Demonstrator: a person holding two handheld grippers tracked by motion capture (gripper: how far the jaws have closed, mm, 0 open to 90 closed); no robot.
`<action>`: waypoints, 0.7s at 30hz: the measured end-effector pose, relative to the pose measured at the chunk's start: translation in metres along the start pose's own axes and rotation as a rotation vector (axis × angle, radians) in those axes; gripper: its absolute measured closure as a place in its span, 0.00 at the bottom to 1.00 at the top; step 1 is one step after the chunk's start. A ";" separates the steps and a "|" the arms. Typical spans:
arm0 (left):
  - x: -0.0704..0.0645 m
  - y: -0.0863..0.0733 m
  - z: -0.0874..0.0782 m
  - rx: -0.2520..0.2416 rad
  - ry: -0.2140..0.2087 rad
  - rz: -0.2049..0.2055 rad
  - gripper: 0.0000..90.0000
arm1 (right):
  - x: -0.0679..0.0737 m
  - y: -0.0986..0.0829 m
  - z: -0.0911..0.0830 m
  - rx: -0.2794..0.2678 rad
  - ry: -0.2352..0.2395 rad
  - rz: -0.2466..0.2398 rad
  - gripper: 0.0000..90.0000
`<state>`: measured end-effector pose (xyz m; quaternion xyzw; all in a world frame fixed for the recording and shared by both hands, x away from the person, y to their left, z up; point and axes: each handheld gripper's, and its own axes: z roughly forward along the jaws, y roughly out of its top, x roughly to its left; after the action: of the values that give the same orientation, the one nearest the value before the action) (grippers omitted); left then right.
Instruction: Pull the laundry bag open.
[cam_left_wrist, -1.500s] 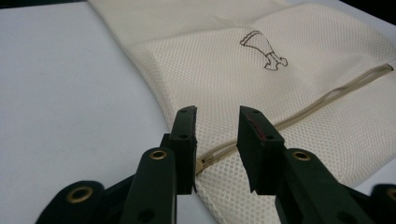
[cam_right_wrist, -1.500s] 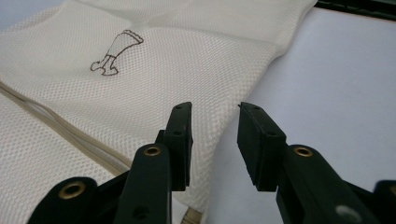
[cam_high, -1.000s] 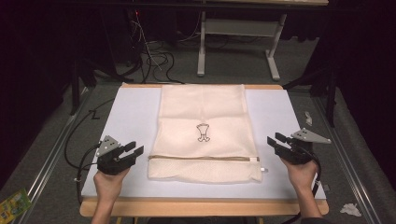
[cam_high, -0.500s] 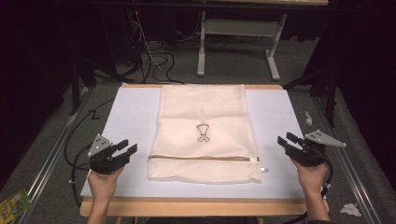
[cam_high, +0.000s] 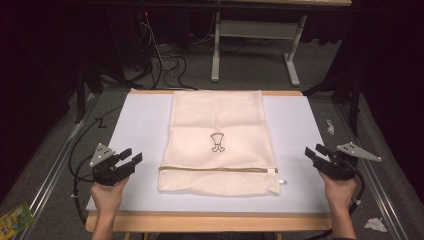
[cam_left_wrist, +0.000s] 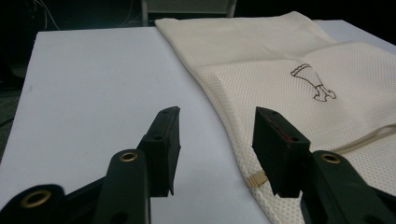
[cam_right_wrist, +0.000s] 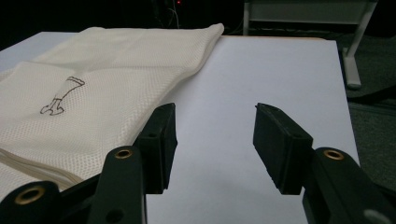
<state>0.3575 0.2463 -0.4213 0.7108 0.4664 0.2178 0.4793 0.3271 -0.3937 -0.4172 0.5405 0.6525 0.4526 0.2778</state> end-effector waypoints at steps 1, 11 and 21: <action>0.000 -0.001 0.001 -0.003 0.003 -0.002 0.57 | -0.001 -0.001 0.000 0.003 -0.005 0.004 0.55; 0.006 -0.008 0.009 0.014 0.031 -0.030 0.55 | -0.012 -0.012 0.001 0.020 -0.026 0.035 0.56; 0.008 -0.009 0.020 0.028 0.052 -0.036 0.54 | -0.015 -0.018 0.008 0.032 -0.039 0.055 0.56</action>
<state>0.3721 0.2453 -0.4392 0.7030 0.4943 0.2212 0.4610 0.3292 -0.4064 -0.4389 0.5715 0.6391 0.4388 0.2690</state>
